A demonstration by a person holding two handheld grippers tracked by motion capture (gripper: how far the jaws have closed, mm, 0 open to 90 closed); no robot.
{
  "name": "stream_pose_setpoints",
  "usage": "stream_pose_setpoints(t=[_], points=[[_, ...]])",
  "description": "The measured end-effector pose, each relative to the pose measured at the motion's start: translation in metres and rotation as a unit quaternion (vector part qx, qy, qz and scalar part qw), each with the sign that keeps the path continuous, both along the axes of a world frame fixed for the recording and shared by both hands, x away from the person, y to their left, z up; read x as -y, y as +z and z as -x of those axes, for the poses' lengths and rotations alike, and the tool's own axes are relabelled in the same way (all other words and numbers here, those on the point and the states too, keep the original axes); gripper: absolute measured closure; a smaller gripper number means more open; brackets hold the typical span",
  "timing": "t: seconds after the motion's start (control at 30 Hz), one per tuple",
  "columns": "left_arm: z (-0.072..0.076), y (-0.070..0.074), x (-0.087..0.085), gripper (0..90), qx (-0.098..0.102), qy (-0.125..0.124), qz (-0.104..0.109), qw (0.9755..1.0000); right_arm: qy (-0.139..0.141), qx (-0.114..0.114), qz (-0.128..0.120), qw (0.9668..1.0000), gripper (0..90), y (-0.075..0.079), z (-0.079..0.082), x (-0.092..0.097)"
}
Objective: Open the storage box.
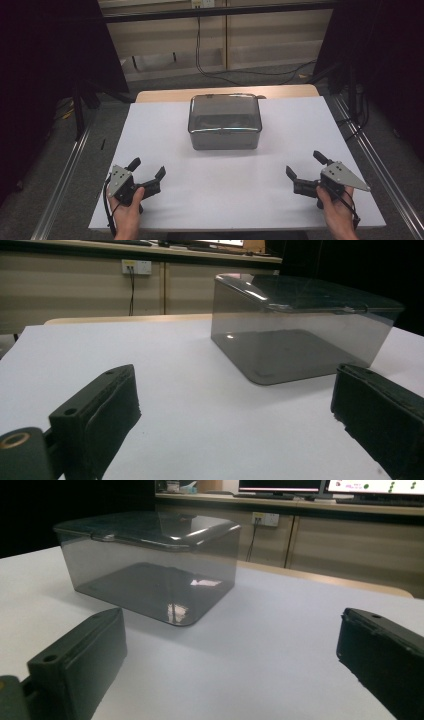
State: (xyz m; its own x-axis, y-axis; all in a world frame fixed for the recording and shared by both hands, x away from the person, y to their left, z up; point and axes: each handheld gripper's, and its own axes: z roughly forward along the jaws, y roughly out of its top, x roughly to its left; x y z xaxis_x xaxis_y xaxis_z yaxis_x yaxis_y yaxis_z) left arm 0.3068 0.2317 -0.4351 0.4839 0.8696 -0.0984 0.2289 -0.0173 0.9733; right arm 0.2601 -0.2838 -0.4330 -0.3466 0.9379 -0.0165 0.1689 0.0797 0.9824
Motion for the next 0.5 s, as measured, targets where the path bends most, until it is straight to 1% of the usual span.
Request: stream_pose_setpoints(t=[0.03, 0.07, 0.1, 0.17, 0.23, 0.33, 0.37, 0.47, 0.5], points=[[0.001, 0.0, 0.0, 5.0, 0.002, -0.004, -0.002, 1.0, 0.0, 0.0, 0.0, 1.0, 0.0, 0.0, 0.0, 0.0], [0.002, 0.0, 0.0, 4.6, 0.003, -0.013, -0.005, 0.9999, 0.009, 0.0, 0.001, 1.0, 0.1, 0.002, -0.003, -0.004], [0.002, 0.0, 0.0, 4.5, 0.003, -0.013, -0.005, 0.9999, 0.009, 0.0, 0.001, 1.0, 0.1, 0.002, -0.003, -0.004], [0.003, 0.0, 0.001, 4.5, 0.006, -0.013, -0.005, 0.9999, 0.026, 0.006, 0.004, 0.9996, 0.0, 0.003, -0.005, -0.01], [0.004, 0.001, 0.002, 4.5, 0.007, -0.015, -0.006, 0.9998, 0.028, 0.002, 0.007, 0.9996, 0.0, 0.004, -0.006, -0.012], [0.005, 0.001, 0.002, 4.5, 0.009, -0.015, -0.002, 0.9998, 0.031, 0.0, 0.009, 0.9995, 0.0, 0.004, -0.008, -0.016], [0.005, 0.002, 0.003, 4.5, 0.009, -0.018, -0.005, 0.9998, 0.035, 0.0, 0.009, 0.9994, 0.0, 0.004, -0.01, -0.018], [0.005, 0.002, 0.002, 4.5, 0.009, -0.017, -0.003, 0.9998, 0.037, 0.0, 0.006, 0.9993, 0.0, 0.005, -0.012, -0.02], [0.006, 0.002, 0.002, 4.5, 0.01, -0.017, -0.004, 0.9998, 0.042, 0.001, 0.004, 0.9991, 0.0, 0.005, -0.013, -0.021]])
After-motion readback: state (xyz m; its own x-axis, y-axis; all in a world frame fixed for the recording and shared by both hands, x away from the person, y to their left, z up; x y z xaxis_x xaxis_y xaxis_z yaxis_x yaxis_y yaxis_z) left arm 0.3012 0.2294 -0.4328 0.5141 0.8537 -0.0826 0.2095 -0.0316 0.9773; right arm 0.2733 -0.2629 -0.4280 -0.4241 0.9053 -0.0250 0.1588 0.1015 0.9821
